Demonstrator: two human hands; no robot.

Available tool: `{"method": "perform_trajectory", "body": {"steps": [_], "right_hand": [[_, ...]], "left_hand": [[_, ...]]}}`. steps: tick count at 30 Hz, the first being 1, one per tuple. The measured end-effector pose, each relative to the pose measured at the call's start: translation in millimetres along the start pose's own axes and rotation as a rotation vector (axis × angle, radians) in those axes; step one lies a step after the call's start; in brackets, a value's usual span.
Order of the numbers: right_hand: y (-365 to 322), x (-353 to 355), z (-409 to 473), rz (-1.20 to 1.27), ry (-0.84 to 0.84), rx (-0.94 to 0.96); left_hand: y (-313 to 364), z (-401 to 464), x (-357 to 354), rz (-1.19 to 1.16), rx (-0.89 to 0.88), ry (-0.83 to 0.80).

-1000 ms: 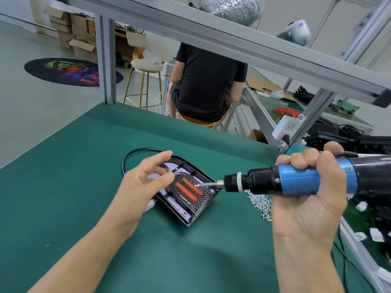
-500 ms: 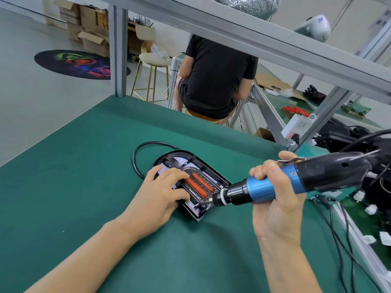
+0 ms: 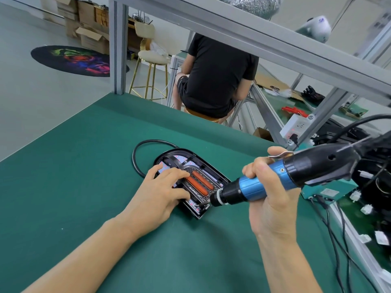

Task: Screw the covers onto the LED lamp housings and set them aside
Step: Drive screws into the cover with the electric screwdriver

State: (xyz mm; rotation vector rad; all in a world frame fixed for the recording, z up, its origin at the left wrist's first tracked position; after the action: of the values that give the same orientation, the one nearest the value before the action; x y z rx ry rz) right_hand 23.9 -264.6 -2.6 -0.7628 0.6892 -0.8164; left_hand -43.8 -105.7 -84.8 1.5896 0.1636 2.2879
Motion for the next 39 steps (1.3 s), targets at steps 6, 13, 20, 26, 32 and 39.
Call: {"method": "perform_trajectory", "body": {"steps": [6,13,20,26,32,39], "right_hand": [[0,-14,4,0.009,-0.048,-0.001],[6,-25,2,0.019,-0.094,-0.033],[-16,-6,7,-0.003,-0.007,0.057],[-31,14,6,0.072,0.111,0.095],[-38,30,8,0.290,0.227,0.067],[-36,32,5,0.375,0.252,0.045]], "left_hand": [[3,0,1,0.020,-0.015,0.007],[4,1,2,0.007,-0.012,0.013],[-2,-3,7,-0.188,0.113,0.014],[5,3,14,-0.553,0.242,0.088],[10,8,2,-0.989,0.368,0.019],[15,9,-1,-1.210,0.385,0.029]]}}
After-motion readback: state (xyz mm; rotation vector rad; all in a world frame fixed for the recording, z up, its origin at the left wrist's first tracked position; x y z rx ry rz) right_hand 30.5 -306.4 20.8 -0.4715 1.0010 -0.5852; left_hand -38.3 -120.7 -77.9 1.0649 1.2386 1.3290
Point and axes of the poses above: each hand's wrist, its own z-axis towards the middle knuckle, its own x-axis out of the back of the hand, y = z × x, the point moved 9 cm from there along z, towards the middle knuckle, and after that the axes turned 9 degrees about -y, right-handed, at the moved point
